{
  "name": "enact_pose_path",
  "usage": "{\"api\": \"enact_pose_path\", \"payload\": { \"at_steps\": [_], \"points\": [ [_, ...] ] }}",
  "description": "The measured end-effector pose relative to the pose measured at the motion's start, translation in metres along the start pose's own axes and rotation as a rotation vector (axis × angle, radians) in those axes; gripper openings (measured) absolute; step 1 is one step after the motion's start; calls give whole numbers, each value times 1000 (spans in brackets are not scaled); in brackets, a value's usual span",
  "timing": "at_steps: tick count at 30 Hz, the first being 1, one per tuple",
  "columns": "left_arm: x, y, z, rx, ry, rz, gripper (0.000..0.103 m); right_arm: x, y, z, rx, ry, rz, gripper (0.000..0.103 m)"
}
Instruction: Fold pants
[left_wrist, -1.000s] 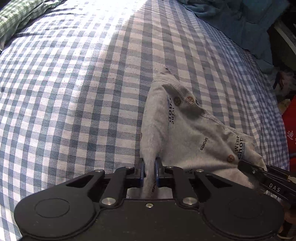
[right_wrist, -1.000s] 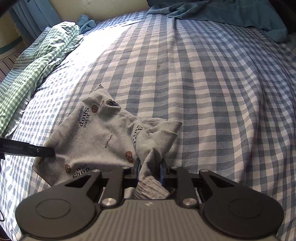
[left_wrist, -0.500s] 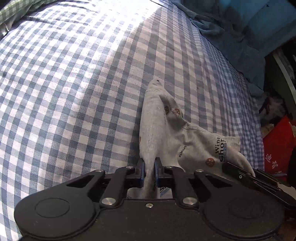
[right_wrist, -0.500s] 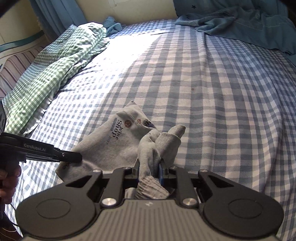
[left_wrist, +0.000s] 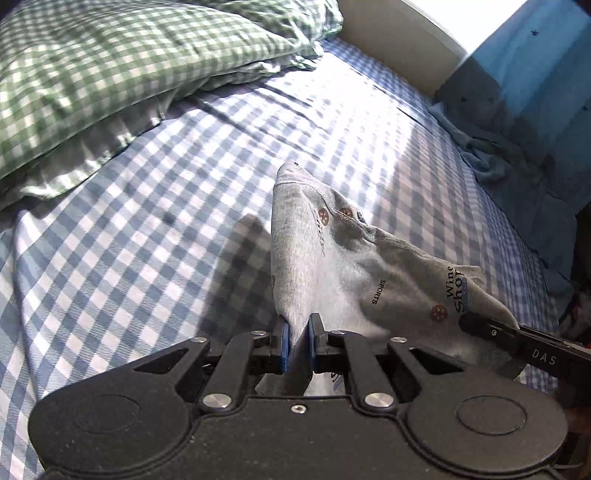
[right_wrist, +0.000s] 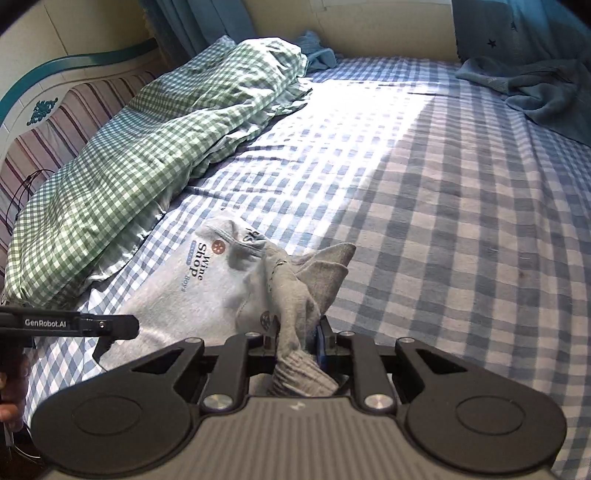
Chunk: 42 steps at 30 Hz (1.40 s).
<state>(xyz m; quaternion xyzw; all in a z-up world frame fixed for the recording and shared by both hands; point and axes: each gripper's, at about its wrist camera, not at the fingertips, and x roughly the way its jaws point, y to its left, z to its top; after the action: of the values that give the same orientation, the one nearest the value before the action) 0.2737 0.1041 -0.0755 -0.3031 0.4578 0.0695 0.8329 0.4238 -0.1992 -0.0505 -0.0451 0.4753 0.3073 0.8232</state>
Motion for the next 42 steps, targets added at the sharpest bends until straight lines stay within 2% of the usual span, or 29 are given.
{"api": "enact_pose_path", "payload": {
  "at_steps": [4,8,9,10,12,15,16,18,20,22,26,29,32,38,42],
  "points": [
    [6,40,-14,-89,35,40,11,35,10,2,-84,83,-37,20],
    [2,63,-21,-129,46,29,12,45,11,0,-118,121,-96,23],
    [-2,71,-17,-131,50,28,13,44,8,-1,-109,129,-114,26],
    [-3,67,-33,-127,57,31,13,44,5,-2,-102,134,-132,28],
    [5,65,-36,-125,69,39,15,43,-2,-4,-81,139,-179,31],
    [15,68,-33,-130,76,40,24,32,-10,-8,-31,120,-222,43],
    [18,69,-32,-129,79,41,31,27,-13,-10,-11,110,-230,51],
    [17,71,-31,-115,73,53,42,15,-13,-17,12,84,-244,60],
    [12,71,-31,-100,59,67,60,2,-10,-24,22,55,-251,69],
    [5,69,-31,-88,40,79,73,-11,-5,-31,34,12,-250,81],
    [-12,60,-34,-54,-9,100,92,-37,13,-45,55,-80,-236,92],
    [-28,47,-40,-15,-55,117,99,-53,27,-56,60,-140,-224,97],
    [-47,32,-49,25,-110,140,102,-69,40,-70,69,-203,-213,100],
    [-92,7,-79,76,-221,194,102,-110,58,-109,93,-302,-191,102],
    [-122,-4,-103,99,-265,201,102,-139,68,-135,100,-360,-180,103]
  ]
}}
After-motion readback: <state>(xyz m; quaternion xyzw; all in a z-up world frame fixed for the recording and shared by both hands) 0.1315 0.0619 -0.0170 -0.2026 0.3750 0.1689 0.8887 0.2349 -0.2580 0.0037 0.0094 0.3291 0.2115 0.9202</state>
